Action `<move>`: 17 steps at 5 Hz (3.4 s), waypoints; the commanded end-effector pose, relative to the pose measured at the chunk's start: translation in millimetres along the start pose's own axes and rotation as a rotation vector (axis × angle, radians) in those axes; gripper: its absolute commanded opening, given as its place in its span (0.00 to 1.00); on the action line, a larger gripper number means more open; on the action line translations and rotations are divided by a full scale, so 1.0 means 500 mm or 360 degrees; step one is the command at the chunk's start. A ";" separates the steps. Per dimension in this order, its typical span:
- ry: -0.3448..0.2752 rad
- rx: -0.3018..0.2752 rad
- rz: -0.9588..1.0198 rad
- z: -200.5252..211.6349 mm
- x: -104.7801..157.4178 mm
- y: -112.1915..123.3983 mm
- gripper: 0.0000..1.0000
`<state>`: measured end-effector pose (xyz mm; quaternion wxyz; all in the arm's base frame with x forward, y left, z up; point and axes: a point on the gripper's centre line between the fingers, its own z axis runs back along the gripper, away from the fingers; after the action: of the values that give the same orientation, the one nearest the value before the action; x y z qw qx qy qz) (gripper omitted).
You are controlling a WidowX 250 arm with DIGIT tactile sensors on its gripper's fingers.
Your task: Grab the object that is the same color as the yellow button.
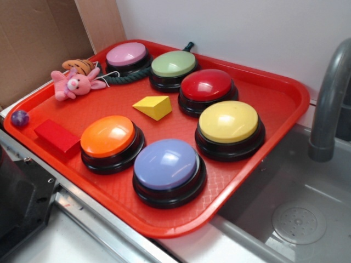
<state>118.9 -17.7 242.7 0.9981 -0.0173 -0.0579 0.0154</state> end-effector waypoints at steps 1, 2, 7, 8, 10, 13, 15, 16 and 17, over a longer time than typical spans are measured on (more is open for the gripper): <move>0.0000 0.0000 0.0000 0.000 0.000 0.000 1.00; -0.0047 0.0049 -0.0215 -0.014 0.035 0.000 1.00; -0.0174 -0.0089 -0.1771 -0.255 0.230 0.004 1.00; -0.0116 -0.0106 -0.1994 -0.294 0.233 0.000 1.00; -0.0205 -0.0259 -0.2189 -0.348 0.238 0.019 1.00; -0.0531 -0.0466 -0.2443 -0.376 0.217 0.044 1.00; -0.0550 -0.0447 -0.2524 -0.409 0.216 0.040 1.00; -0.0581 -0.0482 -0.2562 -0.419 0.217 0.037 1.00; -0.0589 -0.0514 -0.2585 -0.435 0.211 0.033 1.00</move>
<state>253.1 2.6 31.4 0.6659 -0.1212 -0.2113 -0.7052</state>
